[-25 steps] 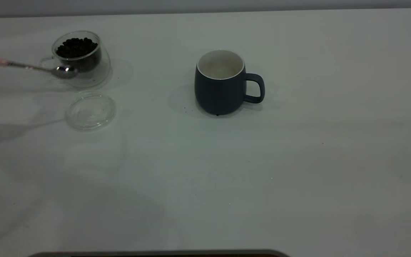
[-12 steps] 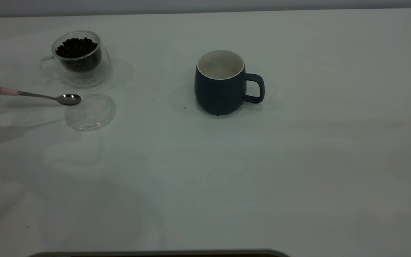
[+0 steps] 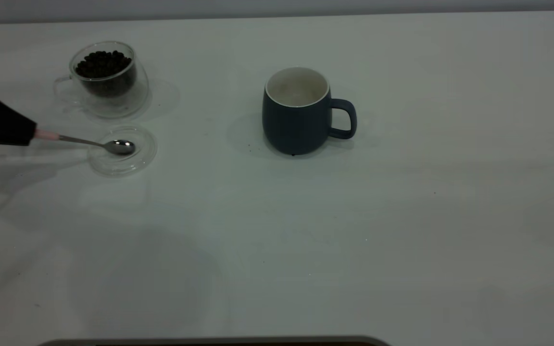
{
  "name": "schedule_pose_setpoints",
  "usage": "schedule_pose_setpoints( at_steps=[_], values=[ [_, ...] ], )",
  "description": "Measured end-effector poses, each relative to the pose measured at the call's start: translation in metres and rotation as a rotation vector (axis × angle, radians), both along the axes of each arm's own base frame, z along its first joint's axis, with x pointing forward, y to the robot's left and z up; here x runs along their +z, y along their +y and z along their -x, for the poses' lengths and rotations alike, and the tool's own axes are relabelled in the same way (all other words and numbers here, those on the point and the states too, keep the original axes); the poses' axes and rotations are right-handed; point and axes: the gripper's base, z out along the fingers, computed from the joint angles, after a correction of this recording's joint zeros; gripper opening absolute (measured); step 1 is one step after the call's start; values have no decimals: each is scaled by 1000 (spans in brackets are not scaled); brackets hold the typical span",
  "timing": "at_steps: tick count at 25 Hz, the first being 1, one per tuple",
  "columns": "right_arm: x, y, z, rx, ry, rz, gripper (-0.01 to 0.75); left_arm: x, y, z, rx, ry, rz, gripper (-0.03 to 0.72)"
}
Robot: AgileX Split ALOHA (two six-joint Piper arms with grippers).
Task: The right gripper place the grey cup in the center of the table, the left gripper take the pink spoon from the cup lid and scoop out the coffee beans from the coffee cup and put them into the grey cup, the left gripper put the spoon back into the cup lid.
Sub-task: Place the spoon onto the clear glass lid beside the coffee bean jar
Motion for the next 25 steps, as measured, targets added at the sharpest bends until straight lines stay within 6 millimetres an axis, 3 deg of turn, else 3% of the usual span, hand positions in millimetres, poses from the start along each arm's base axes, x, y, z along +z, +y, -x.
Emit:
schedule_pose_setpoints(
  at_steps=[9, 18, 22, 25],
  values=[
    [0, 0, 0, 0, 0, 0, 591, -2, -7, -5, 27, -6, 3, 127],
    [0, 0, 0, 0, 0, 0, 591, -20, -14, 0, 23, 44, 55, 130],
    [0, 0, 0, 0, 0, 0, 591, -21, -13, -1, 29, 42, 42, 166],
    [0, 0, 0, 0, 0, 0, 591, -24, -11, -1, 41, 40, 12, 242]
  ],
)
